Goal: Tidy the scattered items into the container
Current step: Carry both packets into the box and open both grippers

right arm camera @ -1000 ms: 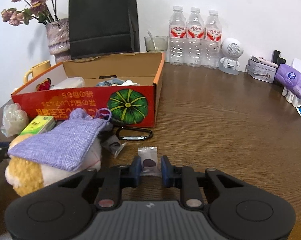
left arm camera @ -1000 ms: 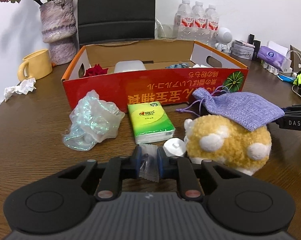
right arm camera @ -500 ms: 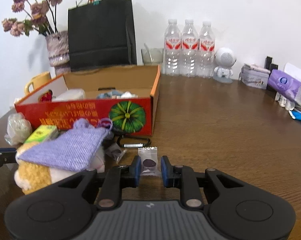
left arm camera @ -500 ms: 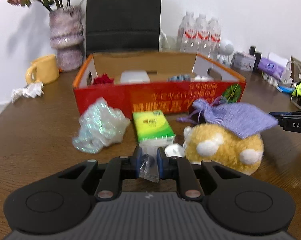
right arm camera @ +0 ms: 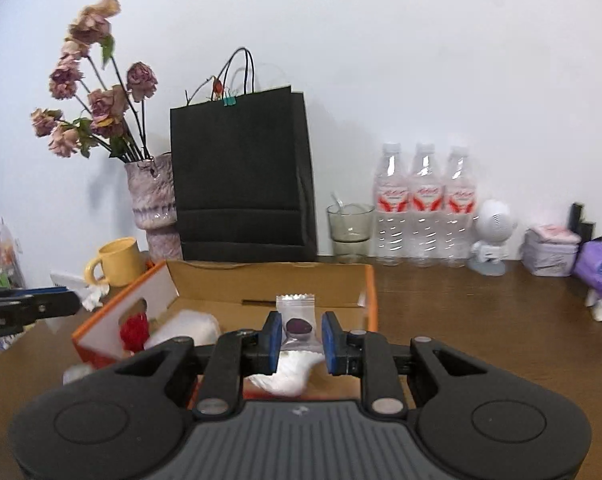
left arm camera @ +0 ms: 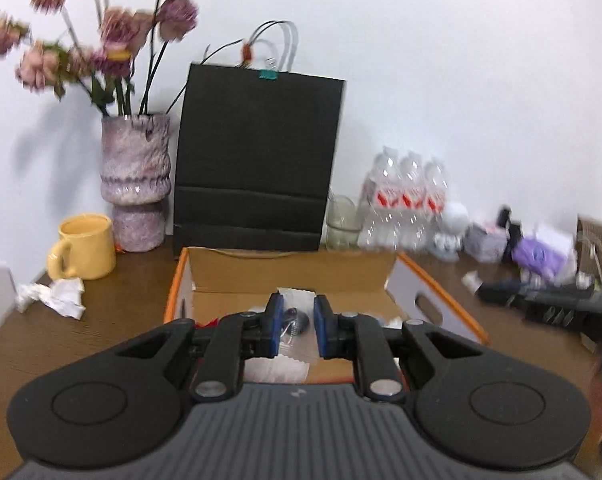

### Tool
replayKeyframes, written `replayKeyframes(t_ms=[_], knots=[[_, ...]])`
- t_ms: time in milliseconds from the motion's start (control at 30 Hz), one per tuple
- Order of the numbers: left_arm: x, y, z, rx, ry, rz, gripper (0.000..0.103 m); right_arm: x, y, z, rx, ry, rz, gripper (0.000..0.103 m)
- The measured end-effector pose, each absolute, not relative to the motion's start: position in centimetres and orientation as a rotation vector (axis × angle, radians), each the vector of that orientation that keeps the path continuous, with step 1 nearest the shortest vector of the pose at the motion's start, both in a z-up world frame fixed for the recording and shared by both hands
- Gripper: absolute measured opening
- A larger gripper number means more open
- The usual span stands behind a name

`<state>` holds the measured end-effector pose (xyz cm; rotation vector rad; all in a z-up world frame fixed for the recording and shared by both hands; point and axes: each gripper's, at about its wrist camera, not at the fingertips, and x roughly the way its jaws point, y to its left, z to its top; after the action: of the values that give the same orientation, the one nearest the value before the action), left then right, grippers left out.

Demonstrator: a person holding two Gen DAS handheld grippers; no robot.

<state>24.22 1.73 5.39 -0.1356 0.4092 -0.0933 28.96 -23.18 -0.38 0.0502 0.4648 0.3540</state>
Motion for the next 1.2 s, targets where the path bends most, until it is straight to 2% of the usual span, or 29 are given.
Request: replayKeyframes(t_ms=[200, 467, 567, 600, 633, 667, 700, 733, 767, 800, 900, 1200], knots=[[30.3, 2.1, 3.3, -0.17, 0.473, -0.054, 0.017, 35.4, -19.0, -3.4, 0.076, 0.572, 0.312, 0.02], [34.9, 3.7, 1.0, -0.159, 0.554, -0.008, 0.017, 39.0, -17.9, -5.6, 0.013, 0.642, 0.29, 0.02], [35.6, 3.7, 0.3, -0.147, 0.593, -0.001, 0.019, 39.3, -17.7, -6.1, -0.004, 0.663, 0.289, 0.023], [35.7, 3.8, 0.1, -0.15, 0.603, 0.01, 0.023, 39.3, -17.7, -6.2, -0.001, 0.671, 0.293, 0.037], [35.7, 3.8, 0.0, -0.152, 0.608, 0.02, 0.036, 39.3, -17.7, -6.1, 0.005, 0.675, 0.294, 0.047], [35.6, 3.7, 0.0, -0.15, 0.607, 0.031, 0.055, 39.2, -17.8, -6.1, 0.01, 0.671, 0.296, 0.067], [35.3, 3.6, 0.1, -0.142, 0.597, 0.045, 0.064, 39.0, -17.8, -5.9, 0.01, 0.662, 0.3, 0.078], [35.1, 3.5, 0.3, -0.131, 0.584, 0.058, 0.083, 38.8, -17.8, -5.7, 0.007, 0.651, 0.306, 0.08], [34.9, 3.3, 0.6, -0.123, 0.569, 0.066, 0.095, 38.6, -17.7, -5.4, 0.004, 0.642, 0.314, 0.086], [34.6, 3.2, 0.9, -0.115, 0.547, 0.07, 0.1, 38.4, -17.8, -5.1, 0.007, 0.632, 0.32, 0.093], [34.0, 2.5, 1.6, -0.081, 0.523, 0.068, 0.103, 37.9, -17.8, -4.4, 0.011, 0.613, 0.335, 0.101], [33.7, 1.9, 1.9, -0.058, 0.529, 0.08, 0.103, 37.3, -17.6, -3.8, -0.015, 0.601, 0.322, 0.102]])
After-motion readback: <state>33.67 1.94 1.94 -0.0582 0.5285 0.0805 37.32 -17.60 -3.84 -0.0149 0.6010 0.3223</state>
